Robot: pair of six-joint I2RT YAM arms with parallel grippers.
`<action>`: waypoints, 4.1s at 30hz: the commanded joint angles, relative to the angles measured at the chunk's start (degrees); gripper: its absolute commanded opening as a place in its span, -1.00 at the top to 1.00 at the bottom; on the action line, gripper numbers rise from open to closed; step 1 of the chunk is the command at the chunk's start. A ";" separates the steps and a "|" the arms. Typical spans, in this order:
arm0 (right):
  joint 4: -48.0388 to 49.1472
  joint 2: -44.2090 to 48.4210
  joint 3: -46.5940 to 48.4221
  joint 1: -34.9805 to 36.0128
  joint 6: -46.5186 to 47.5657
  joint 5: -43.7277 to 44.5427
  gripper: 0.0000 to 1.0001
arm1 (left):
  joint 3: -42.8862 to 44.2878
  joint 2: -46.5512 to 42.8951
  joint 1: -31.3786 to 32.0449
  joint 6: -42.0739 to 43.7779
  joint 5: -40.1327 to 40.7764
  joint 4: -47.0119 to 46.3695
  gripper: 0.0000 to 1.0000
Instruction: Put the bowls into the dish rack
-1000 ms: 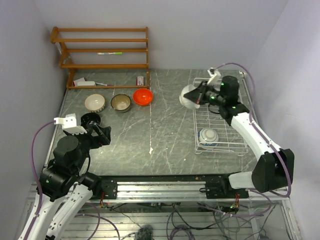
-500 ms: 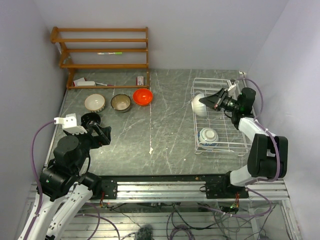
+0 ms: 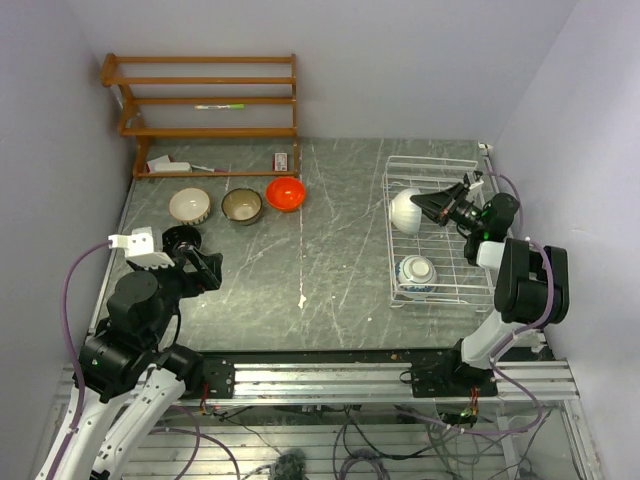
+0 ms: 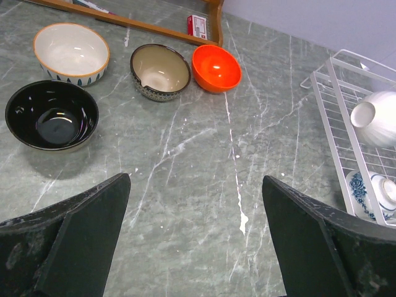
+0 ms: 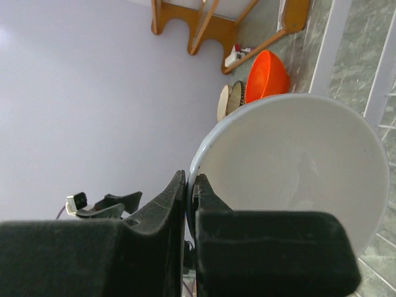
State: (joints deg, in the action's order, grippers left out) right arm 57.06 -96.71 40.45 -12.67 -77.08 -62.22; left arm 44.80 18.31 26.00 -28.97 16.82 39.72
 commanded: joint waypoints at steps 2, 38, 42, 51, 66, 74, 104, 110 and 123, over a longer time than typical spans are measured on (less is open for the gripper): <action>19.73 -5.08 -1.07 -2.58 -12.49 0.83 1.00 | 0.96 -0.52 0.46 -0.12 1.11 -0.44 -0.98; 14.79 -14.74 0.88 -3.50 -6.13 12.04 1.00 | 1.08 -0.06 0.63 -0.12 1.38 -0.35 -0.98; 25.92 -16.25 0.86 -3.37 -14.14 13.73 1.00 | 1.06 0.18 0.59 -0.19 1.44 -0.35 -0.98; 14.76 -9.58 3.17 -2.24 -8.21 22.33 1.00 | 1.07 -0.15 0.63 -0.23 1.64 -0.22 -0.98; 15.18 -15.81 0.26 -1.57 -3.46 26.93 1.00 | 1.06 -0.56 0.63 -0.13 1.55 -0.35 -0.98; 11.05 -10.01 -9.23 -1.57 0.87 31.36 1.00 | 0.99 -0.75 0.63 -0.26 1.59 -0.23 -0.98; 25.46 -9.90 -24.55 -5.68 -5.68 33.15 0.97 | 0.92 -0.53 0.72 -0.03 1.11 -0.53 -0.98; 25.38 -9.32 -26.15 -8.20 -5.15 31.49 0.98 | 0.95 -0.50 0.70 -0.03 1.17 -0.44 -0.98; 29.51 -11.61 -24.32 -12.56 -5.80 22.18 1.00 | 0.93 -0.87 0.72 -0.21 1.36 -0.44 -0.98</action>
State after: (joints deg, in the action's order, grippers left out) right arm 87.81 -102.26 18.37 -23.83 -85.12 -35.24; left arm 44.82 17.63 26.24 -28.99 16.99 39.77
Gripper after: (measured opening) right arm 0.091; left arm 0.991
